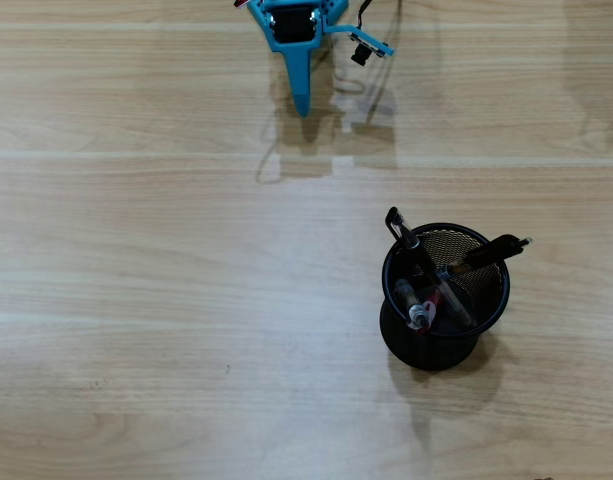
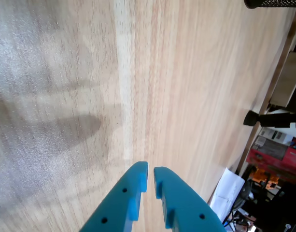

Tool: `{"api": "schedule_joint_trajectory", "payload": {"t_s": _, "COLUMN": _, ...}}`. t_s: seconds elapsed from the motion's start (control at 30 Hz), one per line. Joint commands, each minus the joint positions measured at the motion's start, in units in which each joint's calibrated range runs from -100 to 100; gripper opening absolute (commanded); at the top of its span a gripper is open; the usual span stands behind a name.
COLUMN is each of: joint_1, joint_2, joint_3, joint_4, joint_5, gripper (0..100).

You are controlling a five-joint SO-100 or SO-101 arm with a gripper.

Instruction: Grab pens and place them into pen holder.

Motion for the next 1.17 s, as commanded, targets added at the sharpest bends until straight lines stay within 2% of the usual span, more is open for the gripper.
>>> {"api": "schedule_joint_trajectory", "payload": {"t_s": 0.0, "joint_1": 0.41, "joint_2": -0.78, "joint_3": -0.46, "joint_4": 0.23, "joint_5": 0.28, "gripper": 3}}
{"api": "schedule_joint_trajectory", "payload": {"t_s": 1.13, "joint_1": 0.41, "joint_2": -0.69, "joint_3": -0.37, "joint_4": 0.23, "joint_5": -0.12, "gripper": 2}}
